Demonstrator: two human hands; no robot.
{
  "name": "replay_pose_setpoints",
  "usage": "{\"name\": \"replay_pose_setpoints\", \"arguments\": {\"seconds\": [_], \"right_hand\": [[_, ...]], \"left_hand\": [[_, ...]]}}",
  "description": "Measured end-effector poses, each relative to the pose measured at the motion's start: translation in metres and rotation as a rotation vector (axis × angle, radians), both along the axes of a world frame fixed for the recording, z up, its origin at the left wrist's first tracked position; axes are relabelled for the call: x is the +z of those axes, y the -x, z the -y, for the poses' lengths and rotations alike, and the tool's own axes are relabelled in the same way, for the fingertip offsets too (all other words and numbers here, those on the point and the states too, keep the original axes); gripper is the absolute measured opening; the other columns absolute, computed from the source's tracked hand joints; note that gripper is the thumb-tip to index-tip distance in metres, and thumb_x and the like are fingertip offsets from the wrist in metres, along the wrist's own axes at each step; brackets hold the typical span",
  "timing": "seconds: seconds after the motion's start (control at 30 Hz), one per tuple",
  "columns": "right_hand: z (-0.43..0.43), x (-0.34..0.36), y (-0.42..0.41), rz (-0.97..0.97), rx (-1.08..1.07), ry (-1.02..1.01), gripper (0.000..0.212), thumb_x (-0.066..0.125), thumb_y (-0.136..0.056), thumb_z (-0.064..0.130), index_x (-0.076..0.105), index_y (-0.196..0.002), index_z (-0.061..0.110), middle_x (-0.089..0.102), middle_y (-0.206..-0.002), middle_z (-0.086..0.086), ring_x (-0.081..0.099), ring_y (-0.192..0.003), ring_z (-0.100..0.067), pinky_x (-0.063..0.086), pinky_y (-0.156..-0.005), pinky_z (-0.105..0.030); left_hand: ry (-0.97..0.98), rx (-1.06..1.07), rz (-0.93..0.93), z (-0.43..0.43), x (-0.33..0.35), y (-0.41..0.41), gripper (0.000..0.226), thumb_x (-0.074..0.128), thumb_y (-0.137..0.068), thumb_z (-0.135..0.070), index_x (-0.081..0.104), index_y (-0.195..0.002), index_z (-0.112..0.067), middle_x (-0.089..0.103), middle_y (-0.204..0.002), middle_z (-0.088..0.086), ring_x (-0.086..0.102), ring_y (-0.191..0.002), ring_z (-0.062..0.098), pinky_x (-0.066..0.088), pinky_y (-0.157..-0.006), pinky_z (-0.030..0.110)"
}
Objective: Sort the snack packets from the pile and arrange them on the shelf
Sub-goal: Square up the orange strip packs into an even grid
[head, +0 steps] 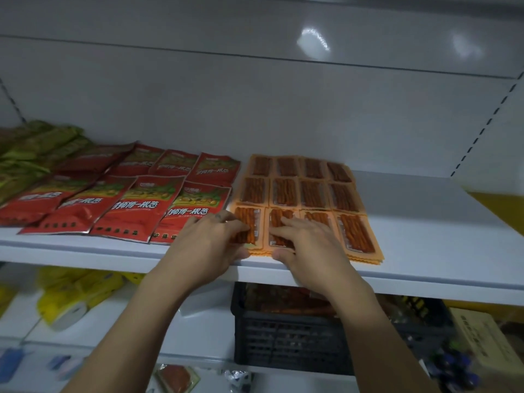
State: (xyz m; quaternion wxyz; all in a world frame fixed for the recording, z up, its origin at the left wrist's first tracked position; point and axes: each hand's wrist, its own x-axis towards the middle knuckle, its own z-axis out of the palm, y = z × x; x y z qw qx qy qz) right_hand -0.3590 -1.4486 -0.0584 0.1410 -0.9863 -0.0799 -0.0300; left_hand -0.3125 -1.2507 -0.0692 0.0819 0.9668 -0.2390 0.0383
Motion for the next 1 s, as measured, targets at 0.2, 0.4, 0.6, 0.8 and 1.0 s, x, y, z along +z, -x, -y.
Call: {"name": "replay_pose_setpoints", "arguments": {"seconds": [0.2, 0.4, 0.6, 0.8, 1.0], "right_hand": [[0.0, 0.001, -0.001, -0.001, 0.003, 0.019, 0.054, 0.055, -0.095, 0.047, 0.04, -0.146, 0.04, 0.029, -0.159, 0.01, 0.02, -0.145, -0.011, 0.008, -0.118, -0.032], [0.008, 0.012, -0.011, 0.072, -0.041, 0.032, 0.06, 0.053, -0.091, 0.058, 0.037, -0.147, 0.041, 0.033, -0.156, 0.012, 0.025, -0.143, -0.012, 0.011, -0.119, -0.036], [0.02, 0.029, -0.045, 0.009, -0.091, 0.139, 0.051, 0.048, -0.097, 0.052, 0.042, -0.145, 0.037, 0.045, -0.149, 0.005, 0.037, -0.138, -0.019, 0.023, -0.115, -0.042], [0.016, 0.033, -0.11, -0.05, -0.095, 0.256, 0.045, 0.045, -0.096, 0.051, 0.053, -0.136, 0.032, 0.054, -0.139, -0.004, 0.051, -0.125, -0.029, 0.042, -0.104, -0.044], [0.008, 0.029, -0.145, -0.221, -0.075, 0.307, 0.036, 0.054, -0.095, 0.04, 0.058, -0.129, 0.029, 0.062, -0.127, -0.003, 0.059, -0.11, -0.026, 0.05, -0.095, -0.04]], "left_hand": [[-0.021, -0.033, 0.035, 0.004, 0.003, 0.001, 0.049, 0.052, -0.093, -0.057, 0.046, -0.138, -0.039, 0.044, -0.144, -0.013, 0.043, -0.129, 0.013, 0.03, -0.108, 0.038], [0.017, -0.086, 0.077, 0.013, 0.016, -0.01, 0.046, 0.043, -0.094, -0.06, 0.05, -0.134, -0.037, 0.048, -0.14, -0.011, 0.045, -0.125, 0.012, 0.03, -0.106, 0.037], [-0.07, -0.098, 0.064, 0.024, 0.028, -0.049, 0.044, 0.043, -0.098, -0.053, 0.048, -0.137, -0.033, 0.053, -0.139, -0.006, 0.049, -0.125, 0.018, 0.036, -0.104, 0.041], [-0.182, -0.124, 0.025, 0.037, 0.036, -0.1, 0.039, 0.046, -0.098, -0.04, 0.048, -0.135, -0.028, 0.053, -0.133, 0.005, 0.054, -0.116, 0.027, 0.047, -0.094, 0.042], [-0.249, -0.217, -0.091, 0.043, 0.036, -0.128, 0.042, 0.053, -0.097, -0.035, 0.047, -0.138, -0.029, 0.052, -0.137, 0.005, 0.054, -0.118, 0.026, 0.048, -0.091, 0.035]]}}
